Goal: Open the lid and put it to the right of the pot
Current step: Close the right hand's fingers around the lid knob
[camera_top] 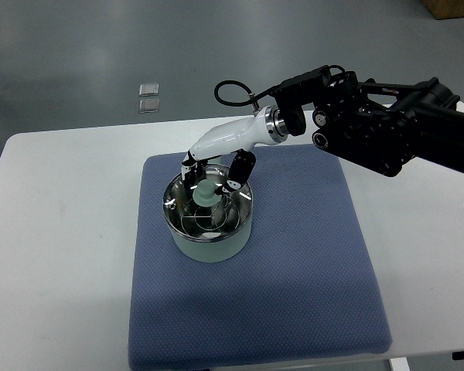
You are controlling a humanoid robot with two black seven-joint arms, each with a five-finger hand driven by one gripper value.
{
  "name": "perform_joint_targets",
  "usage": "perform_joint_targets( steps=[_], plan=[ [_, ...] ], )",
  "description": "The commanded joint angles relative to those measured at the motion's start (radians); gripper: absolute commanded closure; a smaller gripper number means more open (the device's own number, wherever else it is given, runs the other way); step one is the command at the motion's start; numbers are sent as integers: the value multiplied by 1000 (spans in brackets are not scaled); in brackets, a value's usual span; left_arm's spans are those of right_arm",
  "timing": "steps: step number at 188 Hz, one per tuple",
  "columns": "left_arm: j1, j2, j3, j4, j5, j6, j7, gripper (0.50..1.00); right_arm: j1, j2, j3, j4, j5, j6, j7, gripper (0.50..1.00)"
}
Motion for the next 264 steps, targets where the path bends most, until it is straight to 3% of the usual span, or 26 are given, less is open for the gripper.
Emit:
perform_joint_targets(
  steps=[1,102,159,177,178,180,264],
  plan=[
    [0,0,0,0,0,0,0,500,0,0,0,2,0,0,0,810],
    [0,0,0,0,0,0,0,500,-2,0,0,8,5,2,2,814],
    [0,0,0,0,0,0,0,500,-6,0,-1,9,5,6,2,957],
    [0,0,0,0,0,0,0,500,-6,0,-1,9,6,6,2,961],
    [0,0,0,1,0,0,0,500,-6,-2,-1,9,6,9,2,995],
    [0,0,0,1,0,0,0,500,-6,-2,-1,9,6,9,2,1000],
    [0,0,2,3,0,2,0,500,0,-12,14,9,19,28,48,1000]
  ],
)
